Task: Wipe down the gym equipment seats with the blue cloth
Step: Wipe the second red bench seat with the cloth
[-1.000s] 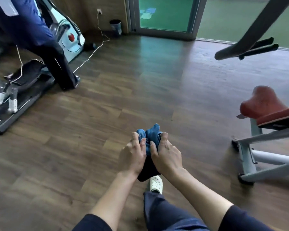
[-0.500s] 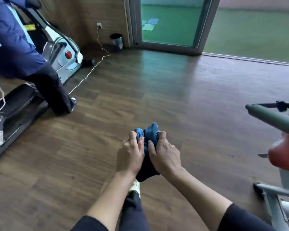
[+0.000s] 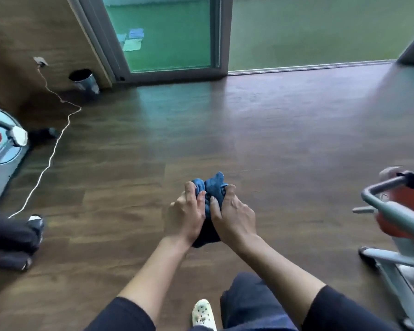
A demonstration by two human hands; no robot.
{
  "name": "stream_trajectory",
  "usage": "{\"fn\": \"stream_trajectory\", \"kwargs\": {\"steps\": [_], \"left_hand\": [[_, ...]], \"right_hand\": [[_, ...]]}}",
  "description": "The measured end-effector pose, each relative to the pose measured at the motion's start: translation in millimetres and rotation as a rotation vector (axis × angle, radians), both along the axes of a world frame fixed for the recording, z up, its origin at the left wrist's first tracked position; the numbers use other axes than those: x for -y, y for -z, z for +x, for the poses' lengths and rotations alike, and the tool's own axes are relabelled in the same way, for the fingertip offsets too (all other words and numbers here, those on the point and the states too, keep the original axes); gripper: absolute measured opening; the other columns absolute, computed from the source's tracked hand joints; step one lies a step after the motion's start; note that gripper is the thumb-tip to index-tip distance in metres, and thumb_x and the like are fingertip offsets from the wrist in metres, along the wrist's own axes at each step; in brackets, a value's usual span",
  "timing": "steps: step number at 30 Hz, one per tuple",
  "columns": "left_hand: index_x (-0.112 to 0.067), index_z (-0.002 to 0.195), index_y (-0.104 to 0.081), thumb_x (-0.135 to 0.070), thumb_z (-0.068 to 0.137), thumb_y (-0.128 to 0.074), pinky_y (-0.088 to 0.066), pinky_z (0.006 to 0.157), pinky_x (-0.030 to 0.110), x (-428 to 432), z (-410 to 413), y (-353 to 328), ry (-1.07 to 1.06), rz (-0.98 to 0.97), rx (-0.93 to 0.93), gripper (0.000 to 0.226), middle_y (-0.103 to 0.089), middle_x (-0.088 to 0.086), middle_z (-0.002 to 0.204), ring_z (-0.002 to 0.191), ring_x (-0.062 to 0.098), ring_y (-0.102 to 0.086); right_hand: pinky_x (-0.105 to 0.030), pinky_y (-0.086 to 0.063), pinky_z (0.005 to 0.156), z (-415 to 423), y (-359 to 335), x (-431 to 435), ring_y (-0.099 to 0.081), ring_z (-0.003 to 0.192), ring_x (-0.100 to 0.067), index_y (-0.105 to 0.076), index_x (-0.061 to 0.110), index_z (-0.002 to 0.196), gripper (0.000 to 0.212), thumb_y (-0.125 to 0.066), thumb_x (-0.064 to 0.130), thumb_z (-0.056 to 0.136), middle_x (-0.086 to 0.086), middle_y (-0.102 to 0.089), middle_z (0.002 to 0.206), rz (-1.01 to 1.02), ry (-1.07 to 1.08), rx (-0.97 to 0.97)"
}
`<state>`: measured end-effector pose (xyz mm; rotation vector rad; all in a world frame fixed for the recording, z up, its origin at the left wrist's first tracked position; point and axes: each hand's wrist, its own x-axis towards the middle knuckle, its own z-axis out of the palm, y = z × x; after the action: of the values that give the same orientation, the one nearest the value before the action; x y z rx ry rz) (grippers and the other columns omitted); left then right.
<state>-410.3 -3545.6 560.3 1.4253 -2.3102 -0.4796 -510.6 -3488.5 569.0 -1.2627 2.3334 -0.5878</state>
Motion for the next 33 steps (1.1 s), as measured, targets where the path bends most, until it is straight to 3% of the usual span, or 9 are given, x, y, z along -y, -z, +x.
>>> {"fn": "stream_trajectory", "kwargs": {"steps": [6,18,27,33], "left_hand": [[-0.007,0.110,-0.046,-0.035,0.099,-0.038,-0.041,0.067,0.039,93.6,-86.9,13.2,0.158,0.045,0.099,0.032,-0.067,0.015,0.104,0.090,0.041,-0.062],[-0.010,0.107,-0.045,-0.037,0.099,-0.040,-0.040,0.066,0.037,251.9,-334.3,15.3,0.396,0.087,0.122,0.029,-0.068,0.014,0.099,0.087,0.039,-0.063],[-0.012,0.102,-0.041,-0.037,0.099,-0.038,-0.043,0.066,0.040,303.4,-527.0,25.6,0.723,0.141,0.134,0.025,-0.068,0.014,0.093,0.085,0.040,-0.063],[-0.012,0.102,-0.042,-0.036,0.099,-0.039,-0.041,0.062,0.038,323.2,-674.9,33.9,1.056,0.135,0.158,0.025,-0.068,0.012,0.087,0.081,0.039,-0.064]], "right_hand": [[-0.038,-0.040,0.080,-79.5,22.6,82.3,-0.059,0.107,-0.032,-0.034,0.009,0.126,0.041,-0.034,0.040,0.098,-0.011,-0.061,0.121,0.052,0.137,-0.012],[-0.037,-0.042,0.080,-311.8,25.0,219.9,-0.059,0.108,-0.031,-0.033,0.008,0.127,0.043,-0.037,0.040,0.097,-0.012,-0.060,0.121,0.066,0.357,-0.021],[-0.037,-0.044,0.083,-467.2,33.3,251.6,-0.061,0.107,-0.031,-0.031,0.006,0.132,0.050,-0.036,0.042,0.098,-0.014,-0.064,0.116,0.113,0.680,-0.042],[-0.037,-0.043,0.085,-577.4,41.1,264.8,-0.060,0.108,-0.030,-0.032,0.007,0.134,0.050,-0.037,0.041,0.098,-0.012,-0.062,0.122,0.118,1.030,-0.033]]}}
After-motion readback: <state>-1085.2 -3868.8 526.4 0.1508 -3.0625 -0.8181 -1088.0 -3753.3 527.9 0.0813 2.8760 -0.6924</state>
